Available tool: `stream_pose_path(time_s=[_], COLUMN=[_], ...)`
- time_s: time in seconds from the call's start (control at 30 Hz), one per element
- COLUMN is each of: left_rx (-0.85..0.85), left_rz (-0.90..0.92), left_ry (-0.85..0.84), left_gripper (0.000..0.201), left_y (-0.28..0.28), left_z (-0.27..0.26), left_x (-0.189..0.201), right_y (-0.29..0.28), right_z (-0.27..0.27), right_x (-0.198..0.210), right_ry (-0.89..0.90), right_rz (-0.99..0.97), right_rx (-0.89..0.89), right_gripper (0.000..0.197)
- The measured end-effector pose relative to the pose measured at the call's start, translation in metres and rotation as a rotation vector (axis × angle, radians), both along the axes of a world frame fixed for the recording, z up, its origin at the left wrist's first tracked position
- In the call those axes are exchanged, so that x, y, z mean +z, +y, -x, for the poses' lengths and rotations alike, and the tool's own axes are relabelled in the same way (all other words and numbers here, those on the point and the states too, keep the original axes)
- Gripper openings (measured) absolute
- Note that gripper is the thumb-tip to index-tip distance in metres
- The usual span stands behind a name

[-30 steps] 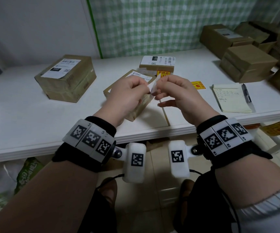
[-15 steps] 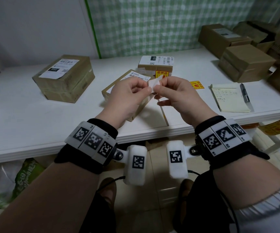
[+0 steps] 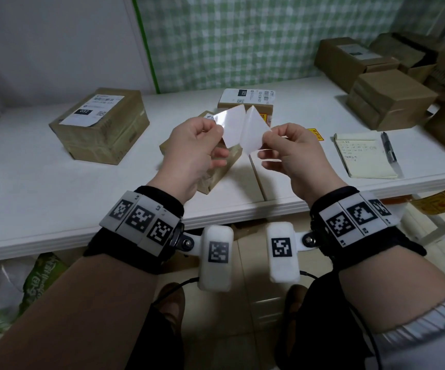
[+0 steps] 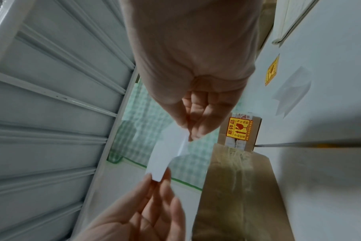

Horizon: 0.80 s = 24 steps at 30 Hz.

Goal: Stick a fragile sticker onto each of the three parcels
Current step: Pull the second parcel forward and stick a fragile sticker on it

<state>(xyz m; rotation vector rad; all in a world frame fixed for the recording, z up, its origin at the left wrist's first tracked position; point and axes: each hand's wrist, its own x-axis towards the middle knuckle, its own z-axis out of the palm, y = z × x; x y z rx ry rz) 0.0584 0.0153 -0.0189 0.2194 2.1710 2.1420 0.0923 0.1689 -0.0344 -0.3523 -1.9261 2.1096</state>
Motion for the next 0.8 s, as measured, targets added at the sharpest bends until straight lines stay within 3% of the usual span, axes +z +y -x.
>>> stream_pose_path(time_s=[0.23,0.43,0.53,0.6,0.7,0.8], left_rx=[0.016,0.001,0.004,0.007,0.005,-0.016], left_rz=[-0.040,0.023,0.084,0.172,0.239,0.248], left_ry=[-0.019,0.042,0.114,0.181,0.228,0.227], left_gripper=[0.016,0.016,0.020,0.018,0.012,0.015], left_y=[0.004,0.012,0.014,0.015,0.017,0.019], left_z=[0.003,0.003,0.001,0.000,0.001,0.002], left_x=[0.002,-0.006,-0.009,-0.008,-0.010,-0.013], right_y=[0.026,0.047,0.053,0.056,0.058,0.055], right_z=[0.009,0.016,0.016,0.016,0.016,0.011], right_x=[-0.016,-0.028,-0.035,-0.042,-0.047,-0.037], right_ry=[-0.077,-0.123,-0.169,-0.229,-0.289,-0.227], right_rz=[-0.009,-0.310,-0.501,-0.596,-0.552,-0.448], right_rx=[-0.353,-0.557,-0.525,-0.414,-0.258,-0.278], right_gripper=[0.019,0.026,0.023,0.022,0.018,0.016])
